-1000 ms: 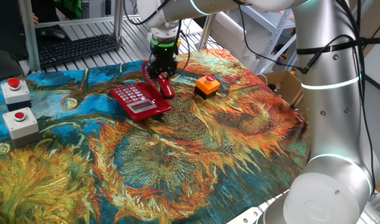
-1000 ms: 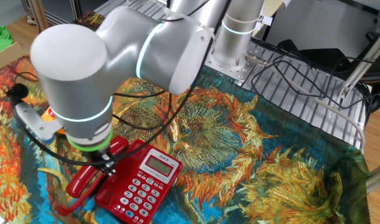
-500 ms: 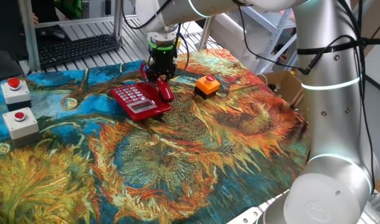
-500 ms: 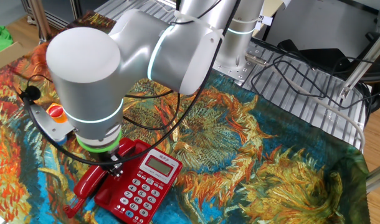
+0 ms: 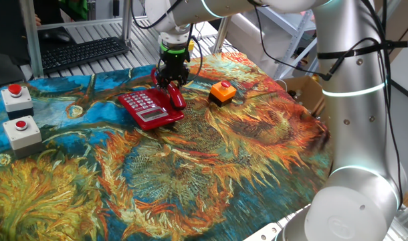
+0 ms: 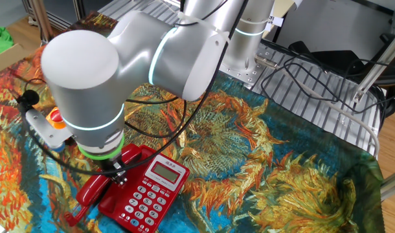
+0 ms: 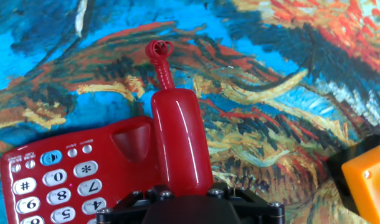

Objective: Place the handset of the telephone on the corresponding phone cradle

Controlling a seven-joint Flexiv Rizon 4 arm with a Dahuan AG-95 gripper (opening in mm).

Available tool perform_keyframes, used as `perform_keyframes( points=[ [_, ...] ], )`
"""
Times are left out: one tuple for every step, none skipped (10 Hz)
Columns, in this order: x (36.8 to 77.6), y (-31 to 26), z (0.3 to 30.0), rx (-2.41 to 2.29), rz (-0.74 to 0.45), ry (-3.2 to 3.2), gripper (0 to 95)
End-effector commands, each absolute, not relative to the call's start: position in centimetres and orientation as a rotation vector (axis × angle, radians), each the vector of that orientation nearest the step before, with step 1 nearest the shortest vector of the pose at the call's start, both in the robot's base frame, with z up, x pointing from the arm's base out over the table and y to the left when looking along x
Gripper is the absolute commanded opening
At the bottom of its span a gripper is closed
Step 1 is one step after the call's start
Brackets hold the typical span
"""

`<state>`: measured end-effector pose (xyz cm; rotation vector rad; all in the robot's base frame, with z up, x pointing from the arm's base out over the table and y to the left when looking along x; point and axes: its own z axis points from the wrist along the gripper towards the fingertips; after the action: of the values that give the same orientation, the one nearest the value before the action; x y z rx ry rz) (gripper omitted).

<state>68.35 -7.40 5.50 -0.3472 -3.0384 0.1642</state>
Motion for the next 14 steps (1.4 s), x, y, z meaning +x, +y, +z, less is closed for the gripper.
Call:
perform_keyframes(
  points=[
    [68.5,-7.4,5.4,-0.302,0.151,-3.035,0.0],
    [68.5,-7.4,5.4,-0.267,0.136,-3.042,0.0],
    [68.5,-7.4,5.4,-0.230,0.138,-3.051,0.0],
    [68.5,-7.4,5.4,-0.205,0.128,-3.052,0.0],
    [68.5,-7.4,5.4,-0.272,0.048,-3.043,0.0],
    [68.5,-7.4,5.4,-0.274,0.049,-3.039,0.0],
    [68.4,-7.3,5.4,-0.288,0.047,-3.032,0.0],
    [68.2,-6.5,5.4,-0.319,0.047,-3.026,0.0],
    [68.1,-6.0,5.4,-0.338,0.042,-3.025,0.0],
    [67.9,-5.4,5.3,-0.357,0.045,-3.024,0.0],
    [67.8,-5.2,5.3,-0.357,0.047,-3.026,0.0],
    [67.8,-5.1,5.3,-0.347,0.045,-3.027,0.0],
    [67.8,-5.0,5.2,-0.324,0.046,-3.029,0.0],
    [67.9,-5.0,5.1,-0.308,0.050,-3.030,0.0]
  ],
)
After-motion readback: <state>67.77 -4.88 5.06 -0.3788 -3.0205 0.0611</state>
